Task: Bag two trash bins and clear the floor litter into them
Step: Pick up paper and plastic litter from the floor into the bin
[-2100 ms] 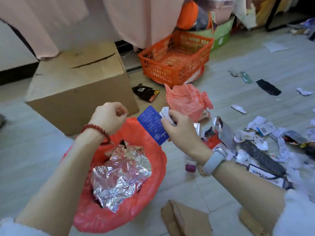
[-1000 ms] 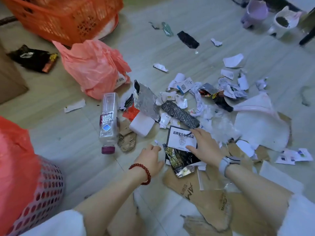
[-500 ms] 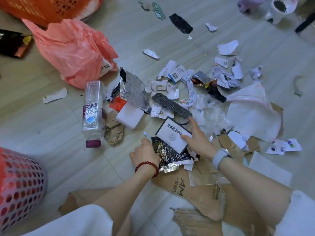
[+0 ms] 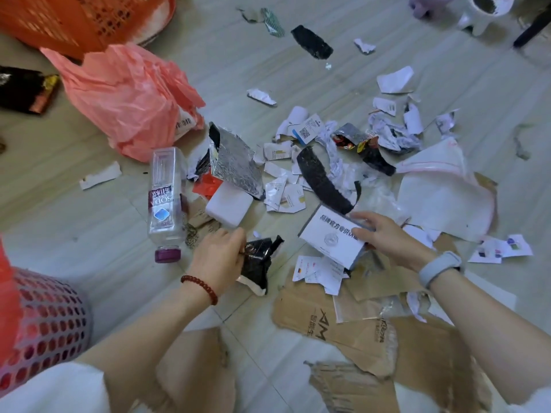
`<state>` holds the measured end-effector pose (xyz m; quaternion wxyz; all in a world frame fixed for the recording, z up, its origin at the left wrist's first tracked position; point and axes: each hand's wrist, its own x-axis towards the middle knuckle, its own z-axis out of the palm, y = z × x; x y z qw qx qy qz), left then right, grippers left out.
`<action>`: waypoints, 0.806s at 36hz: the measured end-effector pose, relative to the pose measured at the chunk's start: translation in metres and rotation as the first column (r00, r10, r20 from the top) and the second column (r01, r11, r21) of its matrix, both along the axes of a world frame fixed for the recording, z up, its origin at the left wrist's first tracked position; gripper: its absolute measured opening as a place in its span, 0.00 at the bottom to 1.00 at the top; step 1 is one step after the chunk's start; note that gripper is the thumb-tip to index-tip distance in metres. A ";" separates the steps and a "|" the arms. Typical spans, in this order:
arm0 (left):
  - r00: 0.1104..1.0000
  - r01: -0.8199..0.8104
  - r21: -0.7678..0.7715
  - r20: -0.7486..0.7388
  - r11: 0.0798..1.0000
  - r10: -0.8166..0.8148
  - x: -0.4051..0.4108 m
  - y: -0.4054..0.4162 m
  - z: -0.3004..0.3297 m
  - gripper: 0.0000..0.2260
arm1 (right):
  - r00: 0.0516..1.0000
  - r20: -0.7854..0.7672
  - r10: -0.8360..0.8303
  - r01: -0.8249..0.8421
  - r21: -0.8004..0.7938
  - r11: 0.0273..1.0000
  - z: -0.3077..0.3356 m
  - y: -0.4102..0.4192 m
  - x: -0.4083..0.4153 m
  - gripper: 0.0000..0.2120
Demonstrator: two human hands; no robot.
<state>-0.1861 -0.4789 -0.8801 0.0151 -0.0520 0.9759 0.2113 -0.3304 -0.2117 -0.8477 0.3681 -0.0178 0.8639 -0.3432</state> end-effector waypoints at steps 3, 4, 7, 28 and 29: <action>0.945 0.214 -0.292 -0.178 0.932 -0.273 0.008 -0.006 -0.008 0.12 | 0.962 -0.012 0.272 -0.264 0.202 0.943 0.005 -0.002 0.006 0.07; 0.920 0.261 -0.353 -0.190 0.899 -0.342 0.012 -0.007 -0.013 0.10 | 0.944 -0.018 0.330 -0.316 0.239 0.918 0.007 -0.005 0.011 0.06; 0.878 0.362 -0.441 -0.134 0.821 -0.459 0.021 -0.006 -0.025 0.10 | 0.869 -0.064 0.491 -0.447 0.325 0.834 -0.001 -0.010 0.022 0.06; 0.789 0.614 -0.271 0.222 0.741 -0.573 0.063 -0.013 -0.034 0.36 | 0.612 -0.194 0.767 -0.595 0.526 0.608 -0.033 -0.013 0.053 0.16; 0.789 0.615 -0.275 0.235 0.739 -0.568 0.062 -0.013 -0.033 0.39 | 0.610 -0.202 0.766 -0.598 0.517 0.613 -0.034 -0.013 0.054 0.15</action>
